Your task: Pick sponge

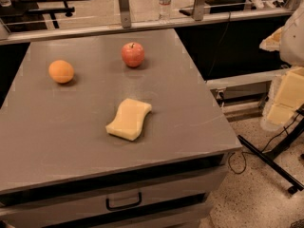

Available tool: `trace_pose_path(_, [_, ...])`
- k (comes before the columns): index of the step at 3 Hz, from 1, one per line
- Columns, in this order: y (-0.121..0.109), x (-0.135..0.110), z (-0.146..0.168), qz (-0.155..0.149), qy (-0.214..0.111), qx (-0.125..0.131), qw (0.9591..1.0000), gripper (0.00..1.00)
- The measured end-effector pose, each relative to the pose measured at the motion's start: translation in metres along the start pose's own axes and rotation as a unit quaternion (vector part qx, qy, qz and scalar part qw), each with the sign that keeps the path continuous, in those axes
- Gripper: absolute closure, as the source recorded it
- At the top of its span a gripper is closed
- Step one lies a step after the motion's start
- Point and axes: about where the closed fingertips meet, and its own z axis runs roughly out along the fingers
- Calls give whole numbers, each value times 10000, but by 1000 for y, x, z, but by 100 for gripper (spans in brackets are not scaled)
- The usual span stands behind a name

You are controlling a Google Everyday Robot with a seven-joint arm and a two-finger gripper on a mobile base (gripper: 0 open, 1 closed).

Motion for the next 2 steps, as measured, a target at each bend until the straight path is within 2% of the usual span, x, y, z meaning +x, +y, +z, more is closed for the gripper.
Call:
trace_pose_path(1, [0,0,0,0,0,1,10000,0])
trace_pose_path(2, [2,-19,4,-132,-309,-115,9994,0])
